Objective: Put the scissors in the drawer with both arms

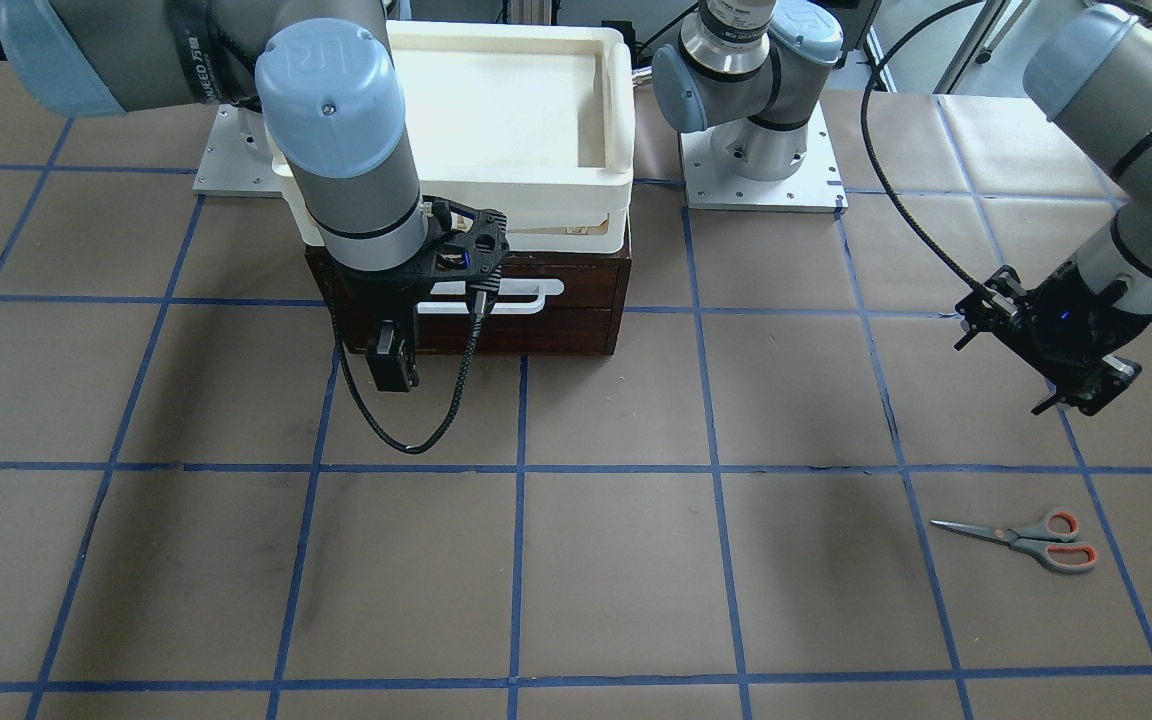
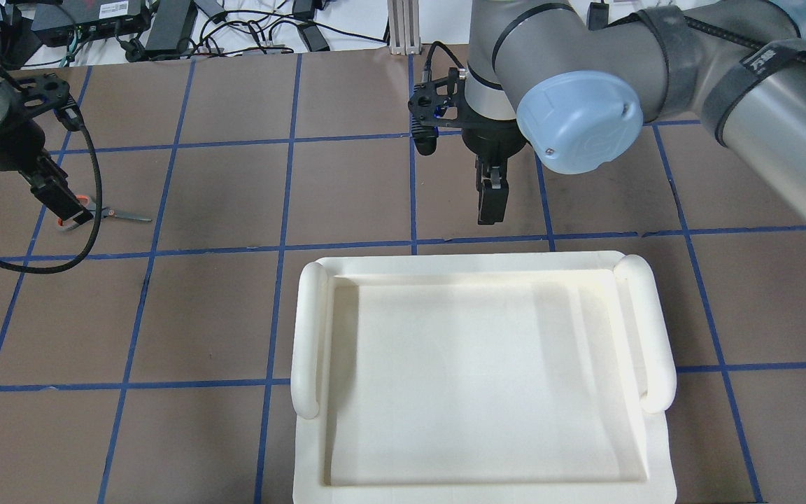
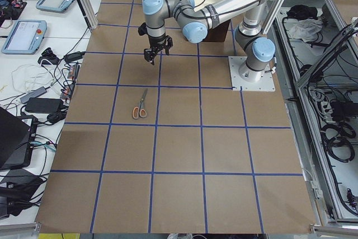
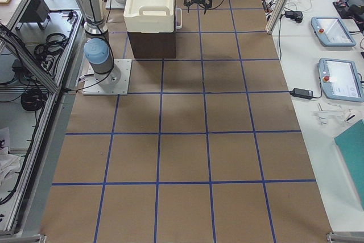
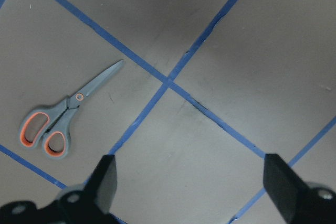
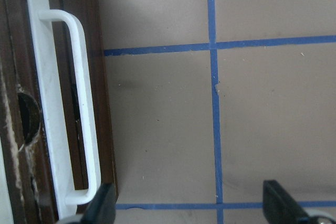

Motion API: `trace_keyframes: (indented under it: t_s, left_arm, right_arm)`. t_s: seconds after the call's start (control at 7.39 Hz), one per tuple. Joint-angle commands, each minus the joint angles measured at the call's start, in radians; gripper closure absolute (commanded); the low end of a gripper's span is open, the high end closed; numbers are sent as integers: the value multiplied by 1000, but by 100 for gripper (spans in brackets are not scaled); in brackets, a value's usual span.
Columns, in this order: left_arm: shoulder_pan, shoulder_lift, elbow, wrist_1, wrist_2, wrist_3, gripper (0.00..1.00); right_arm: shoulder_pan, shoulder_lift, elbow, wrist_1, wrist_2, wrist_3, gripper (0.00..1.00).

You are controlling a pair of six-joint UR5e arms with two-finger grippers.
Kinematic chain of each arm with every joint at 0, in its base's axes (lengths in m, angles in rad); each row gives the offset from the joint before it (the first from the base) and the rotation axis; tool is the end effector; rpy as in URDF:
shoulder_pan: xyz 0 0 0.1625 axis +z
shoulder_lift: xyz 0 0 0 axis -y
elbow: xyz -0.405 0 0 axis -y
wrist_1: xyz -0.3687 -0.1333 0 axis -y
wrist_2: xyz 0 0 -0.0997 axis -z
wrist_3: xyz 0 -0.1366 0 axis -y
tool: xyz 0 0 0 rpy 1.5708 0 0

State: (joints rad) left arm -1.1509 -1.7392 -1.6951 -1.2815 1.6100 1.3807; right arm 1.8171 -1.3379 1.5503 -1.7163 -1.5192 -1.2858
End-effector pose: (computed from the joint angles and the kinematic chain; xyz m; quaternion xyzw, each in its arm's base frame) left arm 0.0952 -0.5271 0.3185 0.4621 0.8866 0.0164 0.0108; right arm 0.2688 -0.4936 0.3361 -0.6921 0.7206 0.0162 0.0390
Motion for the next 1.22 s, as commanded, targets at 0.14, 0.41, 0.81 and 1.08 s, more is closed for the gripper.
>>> trace_keyframes:
  t_s: [0.14, 0.41, 0.81, 1.08]
  left_arm:
    - [58, -146, 0, 198, -1, 271, 0]
    - [69, -244, 3, 370, -10, 502, 0]
    - [71, -351, 66, 406, -18, 611, 0]
    - [82, -405, 100, 406, -56, 720, 0]
  right_arm:
    - [10, 98, -99, 109, 39, -17, 0]
    - [40, 117, -105, 138, 1, -17, 0]
    - [66, 126, -88, 147, -15, -7, 0]
    - [90, 129, -85, 156, -15, 5, 0]
